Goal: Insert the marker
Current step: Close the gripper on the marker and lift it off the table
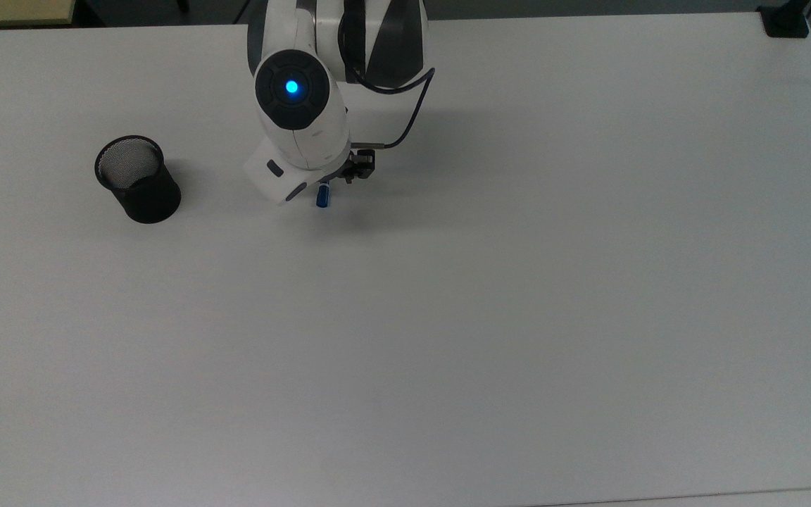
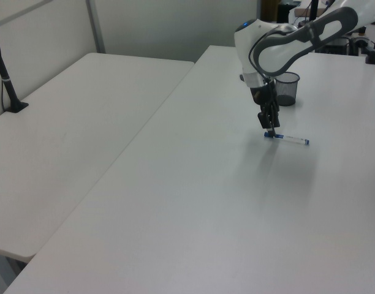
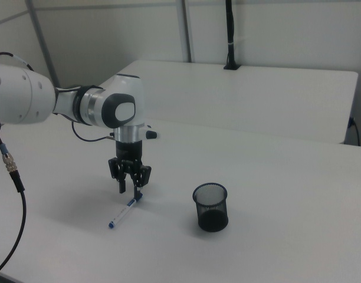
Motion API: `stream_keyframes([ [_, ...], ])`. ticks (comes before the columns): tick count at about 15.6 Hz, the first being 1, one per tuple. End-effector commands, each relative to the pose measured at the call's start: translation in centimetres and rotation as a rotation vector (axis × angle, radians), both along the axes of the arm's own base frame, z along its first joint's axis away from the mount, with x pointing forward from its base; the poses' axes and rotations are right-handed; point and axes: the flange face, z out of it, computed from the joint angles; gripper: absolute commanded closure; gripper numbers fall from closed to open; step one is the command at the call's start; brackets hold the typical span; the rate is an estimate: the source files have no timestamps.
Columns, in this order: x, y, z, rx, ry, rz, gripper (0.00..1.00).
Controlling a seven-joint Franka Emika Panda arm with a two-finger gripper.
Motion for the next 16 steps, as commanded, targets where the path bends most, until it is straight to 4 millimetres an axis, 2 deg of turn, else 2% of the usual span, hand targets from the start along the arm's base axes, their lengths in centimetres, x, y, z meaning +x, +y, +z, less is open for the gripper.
stream_keyframes([
  [1,0.6,0.7,-1.3,0.007,-0.046,-0.008,0.53],
  [5,0.6,0.7,-1.5,0.005,-0.046,-0.006,0.71],
  [9,0.6,1.3,-1.7,0.005,-0.043,0.003,0.80],
  [16,0.8,1.5,-2.7,0.002,-0.050,0.010,0.80],
])
